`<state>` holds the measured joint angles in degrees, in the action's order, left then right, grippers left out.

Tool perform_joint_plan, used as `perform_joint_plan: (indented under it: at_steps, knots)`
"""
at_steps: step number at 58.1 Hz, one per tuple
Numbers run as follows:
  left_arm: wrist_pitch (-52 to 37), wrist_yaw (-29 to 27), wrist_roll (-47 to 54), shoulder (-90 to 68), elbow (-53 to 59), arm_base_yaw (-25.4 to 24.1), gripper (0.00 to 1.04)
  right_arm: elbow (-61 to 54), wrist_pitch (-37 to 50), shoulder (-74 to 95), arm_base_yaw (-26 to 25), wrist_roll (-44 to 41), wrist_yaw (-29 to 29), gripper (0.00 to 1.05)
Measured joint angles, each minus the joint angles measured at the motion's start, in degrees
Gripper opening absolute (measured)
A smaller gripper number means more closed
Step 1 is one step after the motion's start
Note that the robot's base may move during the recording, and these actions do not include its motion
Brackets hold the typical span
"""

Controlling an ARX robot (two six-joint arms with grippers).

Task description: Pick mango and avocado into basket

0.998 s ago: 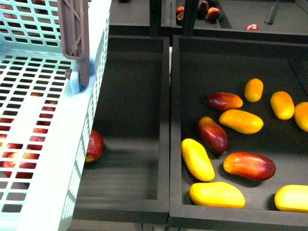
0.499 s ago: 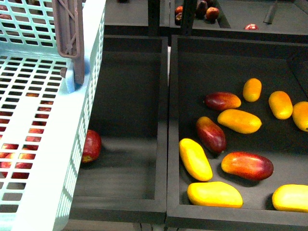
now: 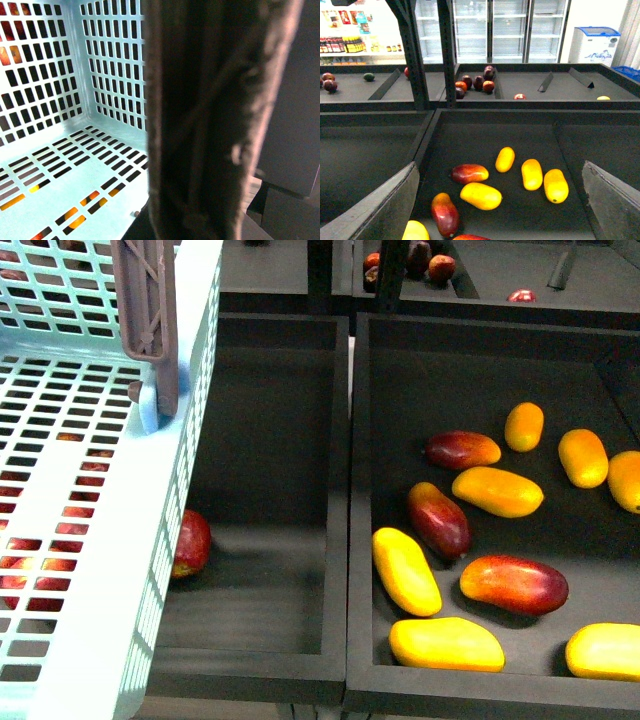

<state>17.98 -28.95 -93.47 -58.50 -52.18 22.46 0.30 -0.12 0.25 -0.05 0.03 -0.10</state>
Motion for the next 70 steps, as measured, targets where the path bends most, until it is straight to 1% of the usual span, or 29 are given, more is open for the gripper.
perform_joint_plan:
  at_steps: [8, 11, 12, 13, 14, 15, 16, 17, 18, 21, 22, 23, 24, 25, 26, 28, 29, 34, 38, 46, 52, 56, 61, 70]
  knots:
    - [0.0, -0.1, 0.1, 0.0, 0.0, 0.0, 0.07, 0.0, 0.0, 0.0, 0.0, 0.0, 0.0, 0.97]
    - [-7.1, -1.2, 5.8, 0.1, 2.3, 0.3, 0.07, 0.0, 0.0, 0.0, 0.0, 0.0, 0.0, 0.97]
    - [-11.2, -0.8, 10.2, 0.0, 3.5, 0.4, 0.07, 0.0, 0.0, 0.0, 0.0, 0.0, 0.0, 0.97]
    - [-13.0, -0.6, 12.8, -0.3, 4.0, 0.5, 0.07, 0.0, 0.0, 0.0, 0.0, 0.0, 0.0, 0.97]
    - [-16.4, 0.2, 19.5, -1.0, 4.5, 0.5, 0.07, 0.0, 0.0, 0.0, 0.0, 0.0, 0.0, 0.97]
    - [-17.8, 0.7, 22.4, -1.4, 4.6, 0.5, 0.07, 0.0, 0.0, 0.0, 0.0, 0.0, 0.0, 0.97]
    - [-20.2, 2.0, 28.3, -2.6, 4.6, 0.5, 0.07, 0.0, 0.0, 0.0, 0.0, 0.0, 0.0, 0.97]
    - [-21.1, 2.7, 31.4, -3.1, 4.6, 0.5, 0.07, 0.0, 0.0, 0.0, 0.0, 0.0, 0.0, 0.97]
    - [-21.8, 3.5, 34.4, -3.7, 4.4, 0.5, 0.07, 0.0, 0.0, 0.0, 0.0, 0.0, 0.0, 0.97]
    - [-22.2, 6.7, 48.9, -6.9, 3.0, 0.4, 0.07, 0.0, 0.0, 0.0, 0.0, 0.0, 0.0, 0.97]
    - [-22.1, 7.2, 50.4, -7.6, 2.7, 0.4, 0.07, 0.0, 0.0, 0.0, 0.0, 0.0, 0.0, 0.97]
    - [-21.7, 8.4, 57.2, -9.0, 1.9, 0.4, 0.07, 0.0, 0.0, 0.0, 0.0, 0.0, 0.0, 0.97]
    - [-21.5, 9.1, 58.4, -9.7, 1.6, 0.4, 0.07, 0.0, 0.0, 0.0, 0.0, 0.0, 0.0, 0.97]
    - [-21.2, 10.6, 64.5, -11.1, 0.9, 0.4, 0.07, 0.0, 0.0, 0.0, 0.0, 0.0, 0.0, 0.97]
    - [-21.0, 11.5, 66.6, -11.8, 0.4, 0.4, 0.07, 0.0, 0.0, 0.0, 0.0, 0.0, 0.0, 0.97]
    - [-20.3, 14.8, 72.0, -14.6, -1.2, 0.6, 0.07, 0.0, 0.0, 0.0, 0.0, 0.0, 0.0, 0.97]
    - [-19.7, 18.3, 75.0, -16.5, -2.5, 1.2, 0.07, 0.0, 0.0, 0.0, 0.0, 0.0, 0.0, 0.97]
    - [-19.4, 28.4, 76.0, -22.9, -5.5, 3.7, 0.07, 0.0, 0.0, 0.0, 0.0, 0.0, 0.0, 0.97]
    - [-19.4, 34.2, 75.5, -27.8, -7.8, 4.7, 0.07, 0.0, 0.0, 0.0, 0.0, 0.0, 0.0, 0.97]
    - [-21.0, 42.1, 73.0, -34.7, -10.5, 6.4, 0.07, 0.0, 0.0, 0.0, 0.0, 0.0, 0.0, 0.97]
    - [-22.9, 44.0, 70.3, -36.8, -10.8, 7.2, 0.07, 0.0, 0.0, 0.0, 0.0, 0.0, 0.0, 0.97]
    - [-24.3, 43.1, 67.1, -37.1, -10.8, 7.2, 0.07, 0.0, 0.0, 0.0, 0.0, 0.0, 0.0, 0.97]
    - [-26.1, 42.3, 65.2, -36.7, -10.4, 6.1, 0.07, 0.0, 0.0, 0.0, 0.0, 0.0, 0.0, 0.97]
    - [-26.1, 42.1, 64.8, -34.8, -8.3, 3.7, 0.07, 0.0, 0.0, 0.0, 0.0, 0.0, 0.0, 0.97]
